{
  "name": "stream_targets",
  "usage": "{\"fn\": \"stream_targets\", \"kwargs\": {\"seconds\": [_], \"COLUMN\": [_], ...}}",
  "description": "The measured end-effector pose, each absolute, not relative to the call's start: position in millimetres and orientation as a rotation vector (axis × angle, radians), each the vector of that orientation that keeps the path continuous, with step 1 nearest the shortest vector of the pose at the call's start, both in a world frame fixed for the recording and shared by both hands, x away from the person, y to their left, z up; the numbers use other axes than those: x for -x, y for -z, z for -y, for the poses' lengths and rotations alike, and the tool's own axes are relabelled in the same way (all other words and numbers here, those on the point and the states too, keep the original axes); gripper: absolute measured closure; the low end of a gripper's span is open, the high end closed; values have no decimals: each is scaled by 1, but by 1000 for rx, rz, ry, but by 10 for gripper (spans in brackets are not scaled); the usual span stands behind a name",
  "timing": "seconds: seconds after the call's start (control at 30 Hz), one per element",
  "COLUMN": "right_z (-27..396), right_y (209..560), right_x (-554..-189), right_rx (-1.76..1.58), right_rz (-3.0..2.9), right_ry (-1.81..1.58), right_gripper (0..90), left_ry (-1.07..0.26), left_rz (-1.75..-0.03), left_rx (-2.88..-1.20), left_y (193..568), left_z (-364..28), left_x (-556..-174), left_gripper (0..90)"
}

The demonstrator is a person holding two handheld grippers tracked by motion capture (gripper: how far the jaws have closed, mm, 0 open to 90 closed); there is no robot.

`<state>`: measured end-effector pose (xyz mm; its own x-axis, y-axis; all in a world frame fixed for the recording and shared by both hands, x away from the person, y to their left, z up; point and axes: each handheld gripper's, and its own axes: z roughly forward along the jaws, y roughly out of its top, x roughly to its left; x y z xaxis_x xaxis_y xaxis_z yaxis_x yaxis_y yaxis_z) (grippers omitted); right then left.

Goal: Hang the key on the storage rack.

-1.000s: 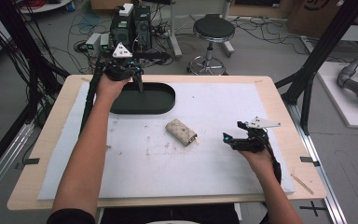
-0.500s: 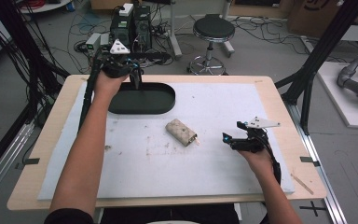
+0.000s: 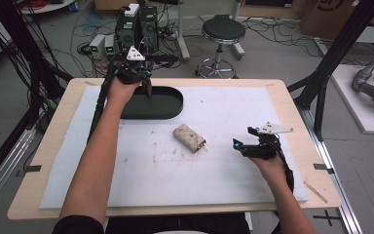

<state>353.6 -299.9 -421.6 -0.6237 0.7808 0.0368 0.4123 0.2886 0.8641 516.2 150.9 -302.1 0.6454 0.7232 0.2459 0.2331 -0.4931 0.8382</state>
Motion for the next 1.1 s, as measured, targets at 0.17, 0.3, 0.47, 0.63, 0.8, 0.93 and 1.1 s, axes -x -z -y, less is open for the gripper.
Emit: {"fn": "stream_targets", "kwargs": {"seconds": [0.17, 0.3, 0.47, 0.63, 0.8, 0.93, 1.1], "right_z": [300, 300, 300, 300, 300, 301, 304], "right_y": [422, 422, 422, 422, 422, 422, 421], "right_x": [-354, -353, -354, -354, -354, -354, -355], "right_rx": [-1069, -1069, -1071, -1075, -1078, -1082, -1085], "right_rz": [-2171, -2172, -2172, -2173, -2171, -2175, -2166], "right_ry": [-1273, -1269, -1270, -1273, -1273, -1272, -1277], "right_gripper": [171, 171, 171, 171, 171, 171, 171], "left_ry": [-740, -729, -712, -695, -655, -614, -570], "left_rz": [-748, -757, -776, -811, -827, -869, -853], "left_rx": [-2036, -2031, -2023, -2009, -2003, -1997, -2001], "left_y": [307, 310, 313, 314, 316, 318, 325], "left_z": [-150, -149, -151, -152, -153, -158, -166], "left_x": [-518, -522, -526, -527, -522, -510, -484], "left_gripper": [879, 879, 870, 669, 612, 448, 389]}}
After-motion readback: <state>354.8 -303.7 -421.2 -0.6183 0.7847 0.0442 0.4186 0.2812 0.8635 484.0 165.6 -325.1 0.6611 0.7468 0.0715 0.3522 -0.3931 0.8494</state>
